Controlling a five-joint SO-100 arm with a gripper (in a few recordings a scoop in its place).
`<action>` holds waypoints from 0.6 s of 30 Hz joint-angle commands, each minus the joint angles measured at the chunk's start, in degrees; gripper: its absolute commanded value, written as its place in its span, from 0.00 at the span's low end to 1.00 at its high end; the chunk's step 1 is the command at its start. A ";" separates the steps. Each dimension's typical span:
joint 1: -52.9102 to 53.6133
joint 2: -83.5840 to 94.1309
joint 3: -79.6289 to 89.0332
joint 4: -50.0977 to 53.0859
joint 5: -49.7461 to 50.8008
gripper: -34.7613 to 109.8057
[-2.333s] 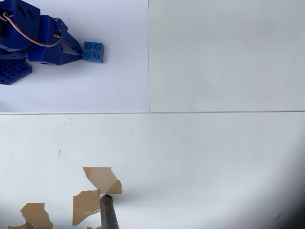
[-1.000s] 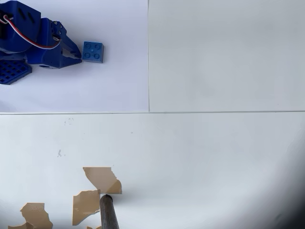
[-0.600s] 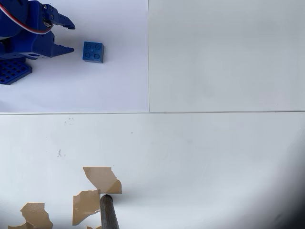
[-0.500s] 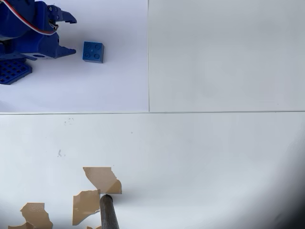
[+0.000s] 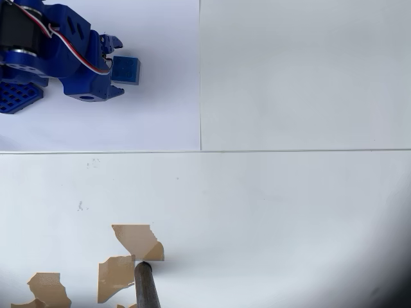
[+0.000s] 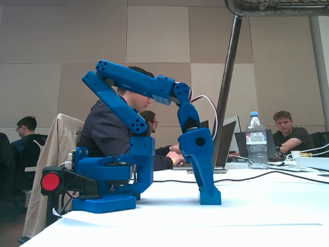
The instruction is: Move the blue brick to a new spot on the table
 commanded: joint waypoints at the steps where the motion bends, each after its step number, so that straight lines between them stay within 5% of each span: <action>1: -1.14 -2.64 -3.52 -2.90 1.67 0.40; 12: -5.10 -2.11 -8.53 4.48 7.12 0.24; 18: -8.26 -14.68 -29.00 11.78 13.27 0.24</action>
